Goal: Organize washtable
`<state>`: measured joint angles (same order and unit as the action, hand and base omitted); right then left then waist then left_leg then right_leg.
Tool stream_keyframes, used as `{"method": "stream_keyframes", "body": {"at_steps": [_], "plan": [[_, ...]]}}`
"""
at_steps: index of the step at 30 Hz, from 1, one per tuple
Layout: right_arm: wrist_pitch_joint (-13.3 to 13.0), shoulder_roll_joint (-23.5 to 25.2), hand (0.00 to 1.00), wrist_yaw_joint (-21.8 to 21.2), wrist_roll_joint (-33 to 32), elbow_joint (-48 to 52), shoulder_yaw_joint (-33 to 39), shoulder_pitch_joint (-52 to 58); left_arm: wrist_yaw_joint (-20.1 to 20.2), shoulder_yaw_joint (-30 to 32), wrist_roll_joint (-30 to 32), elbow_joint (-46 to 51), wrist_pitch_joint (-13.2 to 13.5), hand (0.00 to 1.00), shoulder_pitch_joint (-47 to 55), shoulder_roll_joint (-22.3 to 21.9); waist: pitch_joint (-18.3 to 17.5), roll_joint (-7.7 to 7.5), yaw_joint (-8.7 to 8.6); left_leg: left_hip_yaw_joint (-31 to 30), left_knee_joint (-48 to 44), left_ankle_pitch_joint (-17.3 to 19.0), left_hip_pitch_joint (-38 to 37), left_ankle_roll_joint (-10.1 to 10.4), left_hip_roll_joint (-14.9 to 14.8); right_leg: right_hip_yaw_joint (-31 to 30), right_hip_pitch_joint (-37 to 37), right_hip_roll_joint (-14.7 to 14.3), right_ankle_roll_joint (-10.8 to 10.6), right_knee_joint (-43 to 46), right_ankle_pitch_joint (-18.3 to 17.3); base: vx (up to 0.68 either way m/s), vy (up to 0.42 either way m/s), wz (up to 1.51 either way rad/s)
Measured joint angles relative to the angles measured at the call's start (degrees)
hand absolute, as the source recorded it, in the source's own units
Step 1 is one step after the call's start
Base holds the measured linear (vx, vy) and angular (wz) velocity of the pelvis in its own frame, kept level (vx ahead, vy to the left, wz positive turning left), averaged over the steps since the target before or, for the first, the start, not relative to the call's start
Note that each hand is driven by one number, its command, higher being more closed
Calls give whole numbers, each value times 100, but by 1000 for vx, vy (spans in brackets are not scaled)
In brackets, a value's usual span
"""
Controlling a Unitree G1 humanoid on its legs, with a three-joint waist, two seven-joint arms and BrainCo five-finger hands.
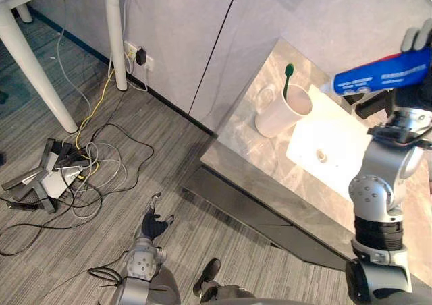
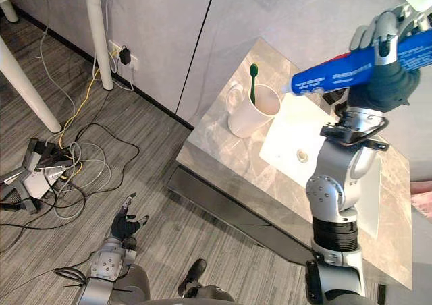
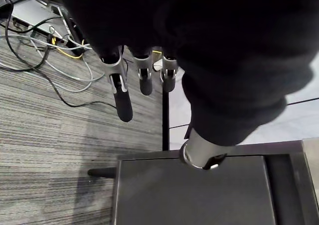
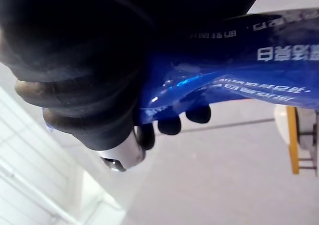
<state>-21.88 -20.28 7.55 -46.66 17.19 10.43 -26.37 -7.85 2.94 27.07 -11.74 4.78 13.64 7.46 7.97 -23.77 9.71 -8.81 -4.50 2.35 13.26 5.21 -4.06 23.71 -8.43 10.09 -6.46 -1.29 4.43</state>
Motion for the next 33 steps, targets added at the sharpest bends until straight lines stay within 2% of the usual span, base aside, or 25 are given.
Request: {"method": "stream_keyframes", "body": {"at_steps": [6, 12, 22, 28, 33], "plan": [[-6, -361, 100, 143, 26, -295, 94, -322, 11, -2, -78, -11, 1, 0, 1, 15, 3, 3, -108, 28, -31, -4, 113, -1, 0, -29, -112, 0, 2, -2, 6, -9, 0, -2], [26, -647, 100, 348, 187, -932, 29, -889, 10, -9, -177, -21, 4, 0, -22, 23, 33, 38, -114, 33, -63, -5, 233, -1, -1, -35, -220, -2, -4, -10, 45, 0, 0, 0], [221, -653, 100, 377, 211, -1013, -319, -1049, 14, -83, -294, -122, 4, 0, -87, 61, 236, 125, -92, 21, -73, -6, 318, -3, -12, -36, -294, -10, -15, -8, 149, -3, 1, 0], [251, -607, 100, 397, 221, -1012, -355, -1042, 6, -83, -394, -121, 4, 0, -256, 67, 279, 113, -100, 11, -148, -8, 507, -5, -17, -37, -447, -20, -25, -11, 211, -13, 3, 0], [250, -477, 100, 394, 226, -878, -347, -861, -3, -82, -393, -118, 4, 0, -285, 70, 378, 33, -112, 12, -150, -8, 505, -4, -22, -41, -446, -23, -27, -4, 217, 0, 0, 0]]}}
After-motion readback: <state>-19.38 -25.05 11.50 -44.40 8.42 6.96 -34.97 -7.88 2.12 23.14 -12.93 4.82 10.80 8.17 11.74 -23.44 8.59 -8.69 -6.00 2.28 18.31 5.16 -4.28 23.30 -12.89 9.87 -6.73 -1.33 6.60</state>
